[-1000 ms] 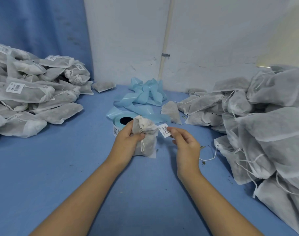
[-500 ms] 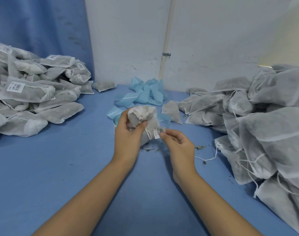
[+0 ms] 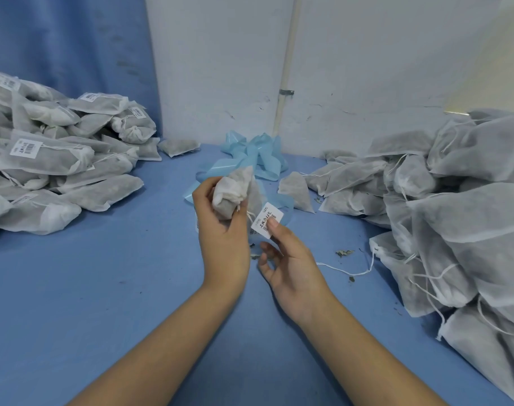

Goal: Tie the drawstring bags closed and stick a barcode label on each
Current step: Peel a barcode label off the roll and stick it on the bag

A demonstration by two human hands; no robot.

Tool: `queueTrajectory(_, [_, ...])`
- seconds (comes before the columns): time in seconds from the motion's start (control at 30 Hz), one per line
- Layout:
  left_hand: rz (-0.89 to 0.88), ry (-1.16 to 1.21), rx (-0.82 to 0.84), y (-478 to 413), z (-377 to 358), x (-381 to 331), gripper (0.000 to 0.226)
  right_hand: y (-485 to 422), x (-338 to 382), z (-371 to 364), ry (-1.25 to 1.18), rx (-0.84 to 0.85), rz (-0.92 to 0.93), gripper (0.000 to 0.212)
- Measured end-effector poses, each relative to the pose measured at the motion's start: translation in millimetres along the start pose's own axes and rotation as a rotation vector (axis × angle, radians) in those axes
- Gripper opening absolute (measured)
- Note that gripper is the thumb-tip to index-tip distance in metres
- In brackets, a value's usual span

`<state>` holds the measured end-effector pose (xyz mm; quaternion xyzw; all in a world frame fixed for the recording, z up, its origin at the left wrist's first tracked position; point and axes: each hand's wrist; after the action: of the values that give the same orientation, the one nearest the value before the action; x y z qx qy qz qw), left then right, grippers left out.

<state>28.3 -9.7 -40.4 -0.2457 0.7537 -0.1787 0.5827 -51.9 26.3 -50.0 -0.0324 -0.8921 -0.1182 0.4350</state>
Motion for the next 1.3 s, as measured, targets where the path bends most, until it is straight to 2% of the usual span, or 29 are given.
queueTrajectory(0.23, [0.031, 0.035, 0.006, 3, -2, 0, 0.040, -1, 1, 0, -0.024, 0.033, -0.042, 0.030])
queueTrajectory(0.4, [0.069, 0.071, 0.022, 7, -5, -2, 0.040, -3, -3, 2, -0.007, 0.046, -0.040, 0.024])
queueTrajectory(0.5, [0.097, 0.091, 0.039, 11, -9, -5, 0.039, -5, -6, 4, 0.031, 0.062, -0.005, 0.036])
queueTrajectory(0.57, [0.117, 0.120, 0.054, 10, -10, -6, 0.037, -4, -5, 5, 0.148, 0.039, 0.045, 0.036])
queueTrajectory(0.67, [0.160, 0.138, 0.072, 5, -6, -6, 0.032, -3, -2, 5, 0.446, -0.067, 0.102, 0.036])
queueTrajectory(0.73, [0.241, 0.165, 0.102, -2, -3, -5, 0.025, -1, -2, 4, 0.495, -0.089, 0.120, 0.042])
queueTrajectory(0.93, [0.543, 0.157, 0.294, -16, 14, 4, 0.015, -2, 3, 10, 0.379, -0.011, 0.295, 0.049])
queueTrajectory(1.0, [0.568, 0.173, 0.345, -16, 15, 6, 0.016, -3, 7, 13, 0.357, 0.026, 0.311, 0.039])
queueTrajectory(1.13, [0.588, 0.185, 0.440, -10, 10, 8, 0.042, -6, 10, 15, 0.114, 0.030, 0.300, 0.037])
queueTrajectory(1.2, [0.617, 0.109, 0.498, -4, 9, 11, 0.034, -7, 12, 16, 0.052, 0.011, 0.312, 0.040])
queueTrajectory(1.3, [0.655, 0.060, 0.527, 1, 8, 15, 0.026, -8, 11, 18, 0.089, -0.016, 0.311, 0.036])
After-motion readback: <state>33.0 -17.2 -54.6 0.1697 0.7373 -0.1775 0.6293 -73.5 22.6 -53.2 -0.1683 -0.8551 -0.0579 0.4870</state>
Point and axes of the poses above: each hand's wrist, its own y-axis away from the middle knuckle, its own z-axis out of the back of the hand, x = y × z, and after that the axes turned 6 degrees about x, right-handed
